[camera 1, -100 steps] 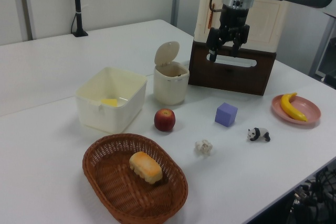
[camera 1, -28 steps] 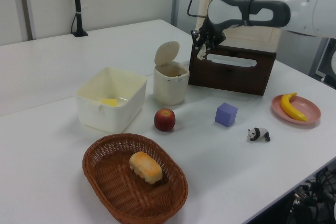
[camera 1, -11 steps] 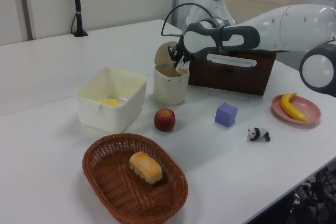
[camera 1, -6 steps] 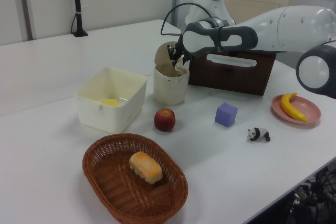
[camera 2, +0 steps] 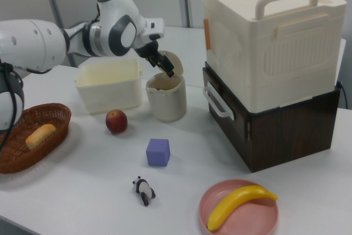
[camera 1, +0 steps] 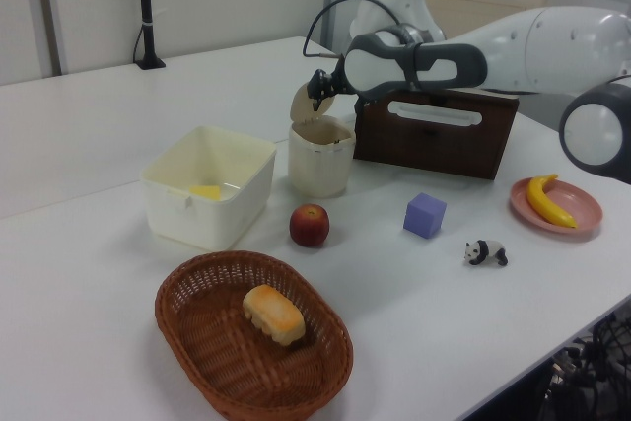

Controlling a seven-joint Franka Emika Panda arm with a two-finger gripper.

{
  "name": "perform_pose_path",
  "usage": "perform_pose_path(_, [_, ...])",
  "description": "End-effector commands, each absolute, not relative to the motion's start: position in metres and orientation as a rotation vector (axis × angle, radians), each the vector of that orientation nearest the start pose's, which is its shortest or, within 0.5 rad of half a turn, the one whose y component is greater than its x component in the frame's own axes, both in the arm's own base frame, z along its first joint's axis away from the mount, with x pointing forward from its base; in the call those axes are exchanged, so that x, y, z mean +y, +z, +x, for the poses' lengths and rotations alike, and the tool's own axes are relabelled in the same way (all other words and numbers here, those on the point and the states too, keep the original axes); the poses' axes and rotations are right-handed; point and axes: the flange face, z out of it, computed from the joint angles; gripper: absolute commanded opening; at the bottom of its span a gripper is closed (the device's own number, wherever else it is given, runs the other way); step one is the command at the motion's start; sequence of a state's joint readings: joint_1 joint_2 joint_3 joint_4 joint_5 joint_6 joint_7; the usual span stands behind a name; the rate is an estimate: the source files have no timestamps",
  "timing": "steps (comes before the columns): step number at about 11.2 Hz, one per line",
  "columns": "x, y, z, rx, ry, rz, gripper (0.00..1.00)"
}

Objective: Grab it up and put it in the trash

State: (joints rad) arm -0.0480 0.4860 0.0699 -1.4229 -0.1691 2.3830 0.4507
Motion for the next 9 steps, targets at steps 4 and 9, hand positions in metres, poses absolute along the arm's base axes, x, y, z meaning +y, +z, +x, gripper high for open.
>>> perform_pose_path(4, [0.002, 0.563, 0.622, 0.268, -0.321, -3.183, 1.0])
perform_pose_path(9, [-0.025, 0.596, 0.578, 0.086, -0.1, -3.109, 1.0])
